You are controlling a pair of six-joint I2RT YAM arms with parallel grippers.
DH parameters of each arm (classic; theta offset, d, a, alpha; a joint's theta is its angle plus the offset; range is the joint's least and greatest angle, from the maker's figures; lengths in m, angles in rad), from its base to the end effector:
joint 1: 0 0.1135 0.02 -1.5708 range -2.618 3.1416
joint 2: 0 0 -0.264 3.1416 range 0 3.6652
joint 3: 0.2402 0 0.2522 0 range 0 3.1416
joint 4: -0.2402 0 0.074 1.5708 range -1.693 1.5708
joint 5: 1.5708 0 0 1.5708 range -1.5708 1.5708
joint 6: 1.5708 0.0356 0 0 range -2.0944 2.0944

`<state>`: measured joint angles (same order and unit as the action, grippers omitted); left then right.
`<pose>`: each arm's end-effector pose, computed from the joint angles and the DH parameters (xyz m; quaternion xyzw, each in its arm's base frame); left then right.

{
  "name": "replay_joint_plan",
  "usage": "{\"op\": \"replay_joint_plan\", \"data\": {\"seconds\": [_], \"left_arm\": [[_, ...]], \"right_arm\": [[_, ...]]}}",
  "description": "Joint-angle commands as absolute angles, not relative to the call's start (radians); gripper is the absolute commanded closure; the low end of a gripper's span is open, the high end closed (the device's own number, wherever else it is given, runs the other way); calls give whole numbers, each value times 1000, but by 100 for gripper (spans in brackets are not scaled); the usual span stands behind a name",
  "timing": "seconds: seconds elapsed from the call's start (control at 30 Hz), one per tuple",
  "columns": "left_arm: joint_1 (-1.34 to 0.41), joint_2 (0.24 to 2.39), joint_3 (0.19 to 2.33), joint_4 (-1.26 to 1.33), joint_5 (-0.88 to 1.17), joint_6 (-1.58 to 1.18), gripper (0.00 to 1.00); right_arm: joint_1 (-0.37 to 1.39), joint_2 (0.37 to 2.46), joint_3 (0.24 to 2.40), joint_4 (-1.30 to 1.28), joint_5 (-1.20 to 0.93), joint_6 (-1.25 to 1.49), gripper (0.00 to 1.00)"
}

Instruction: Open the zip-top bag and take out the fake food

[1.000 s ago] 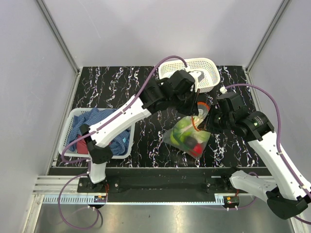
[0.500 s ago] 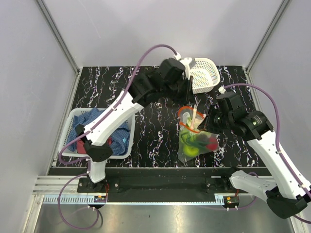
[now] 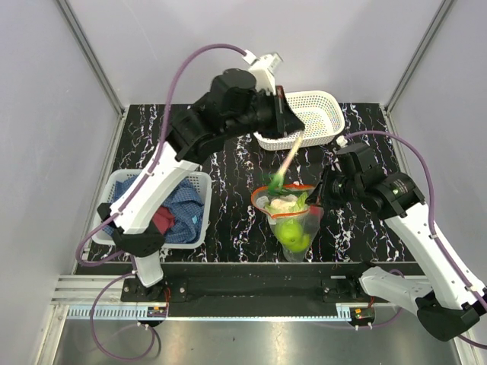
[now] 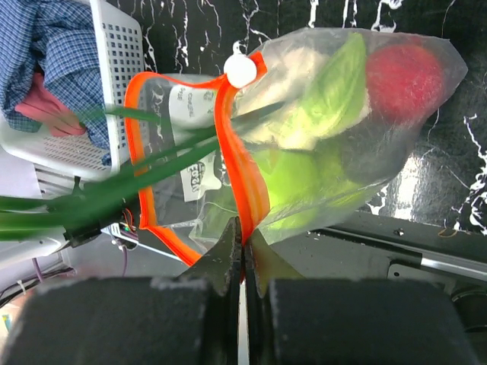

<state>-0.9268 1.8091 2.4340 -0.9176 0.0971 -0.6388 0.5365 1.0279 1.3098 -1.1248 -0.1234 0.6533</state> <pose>0.2078 -0.2825 0.5304 0.1437 0.7893 -0.4478 0.3949 0.1481 0.0932 0.3837 0.0325 0.9324 0.2468 0.2620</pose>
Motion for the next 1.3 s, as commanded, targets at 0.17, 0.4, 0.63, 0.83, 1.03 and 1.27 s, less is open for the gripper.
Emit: {"op": "replay_joint_plan", "data": {"seconds": [0.17, 0.4, 0.63, 0.83, 1.03, 1.27], "left_arm": [[-805, 1677, 2451, -582, 143, -677, 100], [-723, 1693, 2345, -355, 163, -693, 100], [-641, 1876, 2402, -155, 233, -772, 100], [-598, 2002, 2430, -16, 259, -770, 100], [-592, 2141, 2431, 119, 261, -772, 100], [-545, 2351, 2415, 235, 209, -862, 100]], "right_arm": [[540, 957, 1246, -1130, -66, 773, 100], [538, 919, 1278, -1183, -11, 834, 100], [540, 900, 1338, -1227, 37, 822, 100], [540, 904, 1361, -1256, 57, 811, 100], [540, 928, 1387, -1272, 54, 798, 100], [540, 965, 1433, -1319, 89, 792, 100]]}}
